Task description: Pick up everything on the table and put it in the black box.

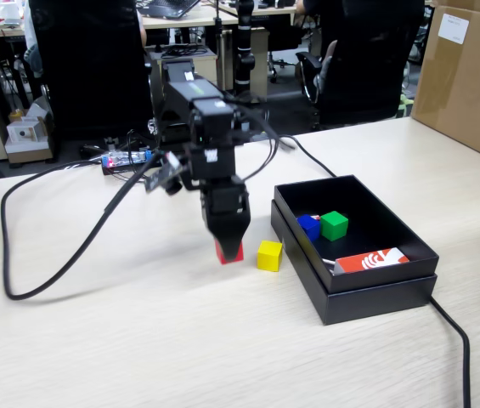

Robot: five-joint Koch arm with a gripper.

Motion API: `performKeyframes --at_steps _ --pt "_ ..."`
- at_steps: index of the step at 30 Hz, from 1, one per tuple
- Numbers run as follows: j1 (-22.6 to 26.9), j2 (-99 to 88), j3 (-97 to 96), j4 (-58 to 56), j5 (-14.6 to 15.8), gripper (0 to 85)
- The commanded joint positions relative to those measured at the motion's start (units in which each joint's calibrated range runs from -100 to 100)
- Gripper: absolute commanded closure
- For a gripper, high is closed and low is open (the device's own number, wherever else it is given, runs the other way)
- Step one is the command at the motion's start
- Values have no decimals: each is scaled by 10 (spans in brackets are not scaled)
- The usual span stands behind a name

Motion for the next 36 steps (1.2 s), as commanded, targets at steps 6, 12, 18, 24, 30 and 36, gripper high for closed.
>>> performKeyframes --at_steps 6,12,18,24,30,36 --pt "126 -118 82 4 39 794" --pt "168 31 148 4 63 793" --pt "168 110 147 4 68 789" --pt "168 144 139 0 68 717" --pt "166 117 121 -5 68 521" --pt "135 -82 61 -10 62 471"
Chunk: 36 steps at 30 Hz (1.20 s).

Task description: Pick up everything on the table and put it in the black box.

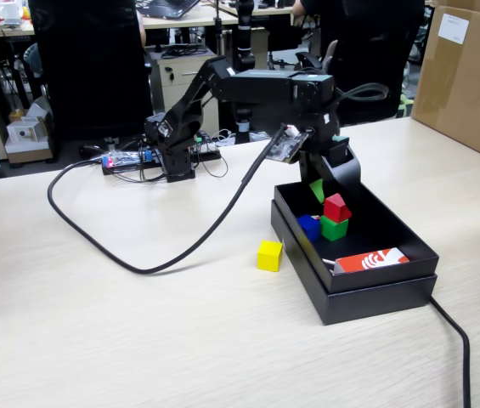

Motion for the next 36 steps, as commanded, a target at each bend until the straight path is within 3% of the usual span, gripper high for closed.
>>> performKeyframes --at_steps 1,7,11,14,29,36 --pt "-36 -188 2 -2 -5 471" --pt "-109 -243 -86 -2 1 443" --pt "-122 -166 -151 -2 76 420" --pt "-117 -98 -136 -2 100 412" --pt "-101 97 -45 -2 101 422" --pt "-107 141 -24 -2 94 714"
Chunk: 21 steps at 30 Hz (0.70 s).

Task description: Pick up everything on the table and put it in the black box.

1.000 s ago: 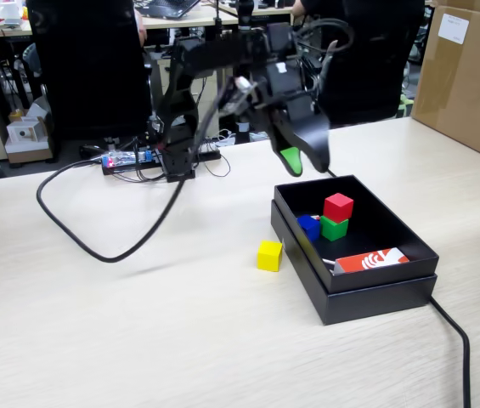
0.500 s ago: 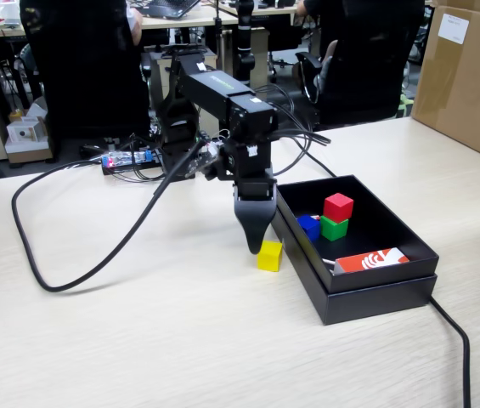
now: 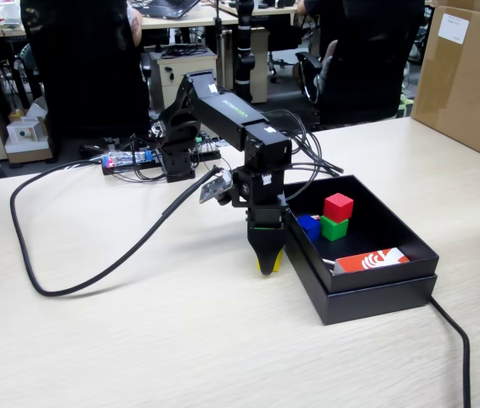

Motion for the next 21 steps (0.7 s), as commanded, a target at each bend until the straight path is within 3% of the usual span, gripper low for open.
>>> performKeyframes --at_steps 1,5,10,15,21 --pt "-4 -27 22 -2 -5 717" --pt "-15 -109 14 -2 -24 717" --pt "-20 -264 0 -2 -71 717" --pt "15 -363 14 -2 -123 716" --pt "62 -336 18 0 -124 716"
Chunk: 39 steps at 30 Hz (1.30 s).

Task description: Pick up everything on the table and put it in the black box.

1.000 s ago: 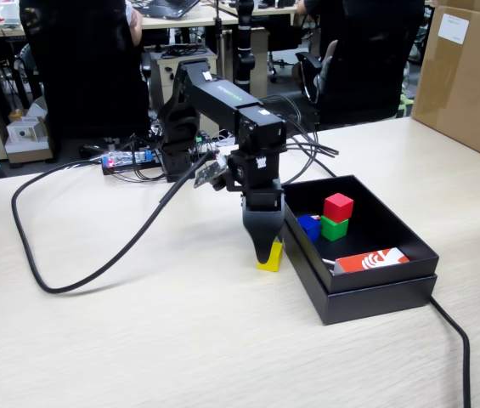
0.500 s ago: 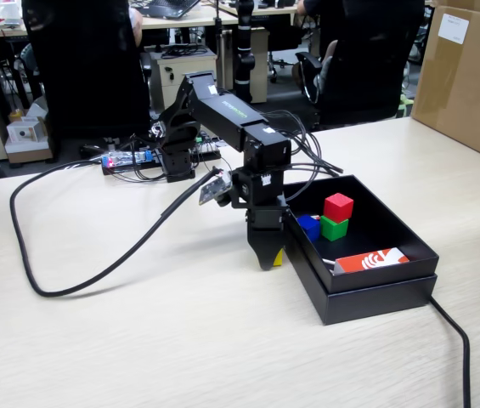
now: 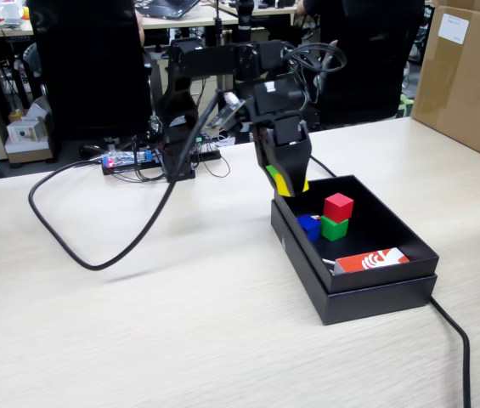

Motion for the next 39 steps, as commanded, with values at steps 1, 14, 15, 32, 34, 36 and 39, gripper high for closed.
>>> performKeyframes --at_steps 1,14,15,32,34,36,39 --pt "19 -8 43 1 -8 716" --pt "37 161 69 1 7 709" --pt "37 167 66 1 8 709" --pt "13 -92 -37 0 -8 418" --pt "1 -171 -65 0 -13 412" --pt "-23 -290 -138 1 -22 384" --pt "-57 -407 -254 20 -34 363"
